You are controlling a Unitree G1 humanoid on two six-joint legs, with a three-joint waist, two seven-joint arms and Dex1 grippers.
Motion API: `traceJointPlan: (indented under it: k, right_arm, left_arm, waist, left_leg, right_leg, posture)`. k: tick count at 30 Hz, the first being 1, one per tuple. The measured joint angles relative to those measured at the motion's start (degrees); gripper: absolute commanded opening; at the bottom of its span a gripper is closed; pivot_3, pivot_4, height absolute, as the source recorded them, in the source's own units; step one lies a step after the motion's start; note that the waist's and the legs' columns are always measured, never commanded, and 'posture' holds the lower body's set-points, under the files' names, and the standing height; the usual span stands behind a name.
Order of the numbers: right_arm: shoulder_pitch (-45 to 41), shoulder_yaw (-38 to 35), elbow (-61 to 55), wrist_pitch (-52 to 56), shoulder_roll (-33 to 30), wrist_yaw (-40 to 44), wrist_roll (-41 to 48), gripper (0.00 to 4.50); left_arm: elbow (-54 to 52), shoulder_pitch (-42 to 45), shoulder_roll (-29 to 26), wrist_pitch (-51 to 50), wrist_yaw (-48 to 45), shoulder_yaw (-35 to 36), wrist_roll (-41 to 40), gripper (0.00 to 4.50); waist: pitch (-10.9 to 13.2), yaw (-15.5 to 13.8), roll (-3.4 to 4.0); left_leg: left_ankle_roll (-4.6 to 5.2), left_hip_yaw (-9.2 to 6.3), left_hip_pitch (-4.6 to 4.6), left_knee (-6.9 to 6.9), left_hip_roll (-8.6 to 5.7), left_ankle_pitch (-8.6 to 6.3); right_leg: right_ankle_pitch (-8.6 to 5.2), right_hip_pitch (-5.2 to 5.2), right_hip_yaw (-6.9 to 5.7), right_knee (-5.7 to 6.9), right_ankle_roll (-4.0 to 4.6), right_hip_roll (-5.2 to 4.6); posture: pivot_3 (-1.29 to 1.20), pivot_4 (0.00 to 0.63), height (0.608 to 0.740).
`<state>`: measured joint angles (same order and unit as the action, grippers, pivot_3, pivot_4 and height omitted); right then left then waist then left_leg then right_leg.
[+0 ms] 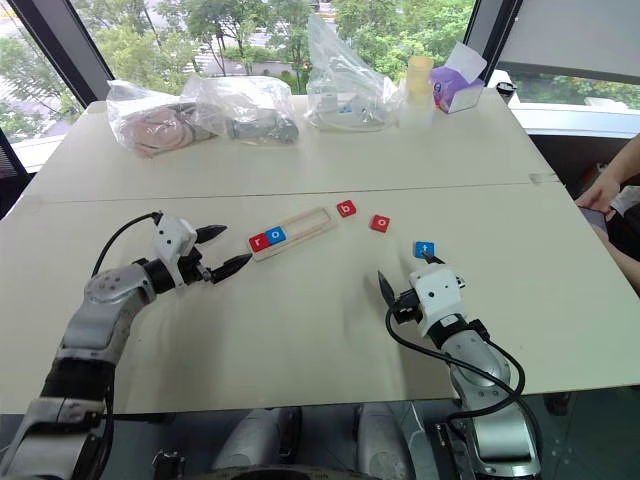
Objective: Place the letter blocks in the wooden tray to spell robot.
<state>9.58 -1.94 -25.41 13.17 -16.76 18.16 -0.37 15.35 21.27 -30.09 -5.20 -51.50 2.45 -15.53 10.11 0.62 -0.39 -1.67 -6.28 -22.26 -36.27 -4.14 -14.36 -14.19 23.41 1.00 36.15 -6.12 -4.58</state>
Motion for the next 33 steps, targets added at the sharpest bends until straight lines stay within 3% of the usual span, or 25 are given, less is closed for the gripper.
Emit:
traceJointPlan:
  k: [8, 15, 33]
  right_arm:
    - [0.97, 0.76, 0.42, -1.33, 0.31, -1.38, -0.59, 4.45]
    - [1.29, 1.01, 0.42, -1.82, 0.35, -2.12, -0.61, 4.45]
    - [1.43, 1.53, 0.85, -1.94, 0.35, -2.76, -0.7, 4.45]
  left_arm:
    - [13.55, 7.86, -1.25, 3.63, -10.84, -2.2, 0.54, 4.5]
    - [22.47, 11.98, -1.04, 8.75, -12.85, -2.62, 2.63, 4.5]
    - [32.72, 16.97, 1.59, 14.85, -15.38, -4.63, 7.57, 4.5]
  waist:
    - [0.0, 0.12, 0.0]
    - [0.0, 0.12, 0.0]
    - [0.0, 0.14, -0.01]
  left_leg:
    - [0.0, -0.01, 0.0, 0.0, 0.01, 0.0]
    - [0.0, -0.01, 0.0, 0.0, 0.0, 0.0]
    - [0.01, 0.0, 0.0, -0.01, 0.0, 0.01]
  right_leg:
    - [0.01, 0.03, 0.02, 0.05, 0.0, 0.04]
    - [0.01, 0.04, 0.02, 0.05, -0.01, 0.03]
    - [0.02, 0.02, 0.02, 0.07, -0.02, 0.05]
  posture:
    - [0.0, 0.15, 0.74]
    - [0.0, 0.15, 0.74]
    - [0.0, 0.15, 0.74]
